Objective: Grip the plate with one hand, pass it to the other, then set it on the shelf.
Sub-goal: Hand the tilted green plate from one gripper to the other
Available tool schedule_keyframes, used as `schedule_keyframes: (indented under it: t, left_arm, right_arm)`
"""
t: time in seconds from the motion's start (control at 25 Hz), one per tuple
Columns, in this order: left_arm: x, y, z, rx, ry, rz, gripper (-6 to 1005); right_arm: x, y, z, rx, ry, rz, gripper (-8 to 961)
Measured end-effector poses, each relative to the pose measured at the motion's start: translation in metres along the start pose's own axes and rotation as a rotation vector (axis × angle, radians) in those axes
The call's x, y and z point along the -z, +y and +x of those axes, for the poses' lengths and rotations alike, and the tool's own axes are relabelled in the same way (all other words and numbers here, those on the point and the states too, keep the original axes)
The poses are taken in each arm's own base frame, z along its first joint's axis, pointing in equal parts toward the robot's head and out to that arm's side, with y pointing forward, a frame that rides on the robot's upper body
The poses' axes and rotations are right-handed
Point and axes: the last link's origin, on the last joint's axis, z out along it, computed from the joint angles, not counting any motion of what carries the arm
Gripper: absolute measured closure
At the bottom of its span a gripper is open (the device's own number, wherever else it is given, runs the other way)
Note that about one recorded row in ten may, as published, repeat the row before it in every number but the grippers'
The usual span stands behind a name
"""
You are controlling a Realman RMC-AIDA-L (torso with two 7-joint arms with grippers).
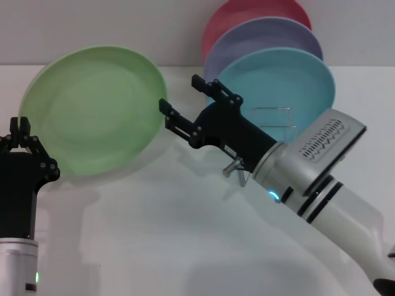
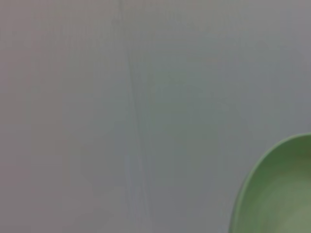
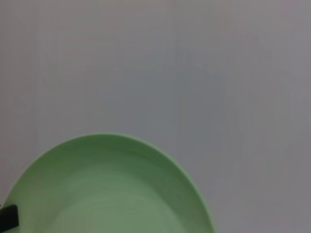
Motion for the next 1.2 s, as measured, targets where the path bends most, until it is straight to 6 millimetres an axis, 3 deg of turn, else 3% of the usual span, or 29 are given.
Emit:
schedule_keyframes:
  t: [0.56,1.2]
  left_arm:
    - [0.010,0.007,0.005,-0.074,-0.041,0.044,913]
    - [0.011,0.012,0.010,-0.128,-0.035,0.041,907]
  right_arm:
    - [-0.025,0.002,-0.003,0.022,0.065,-0.025,279]
    - [-0.037,0.002,-0.004,0.047,0.097,-0.044,304]
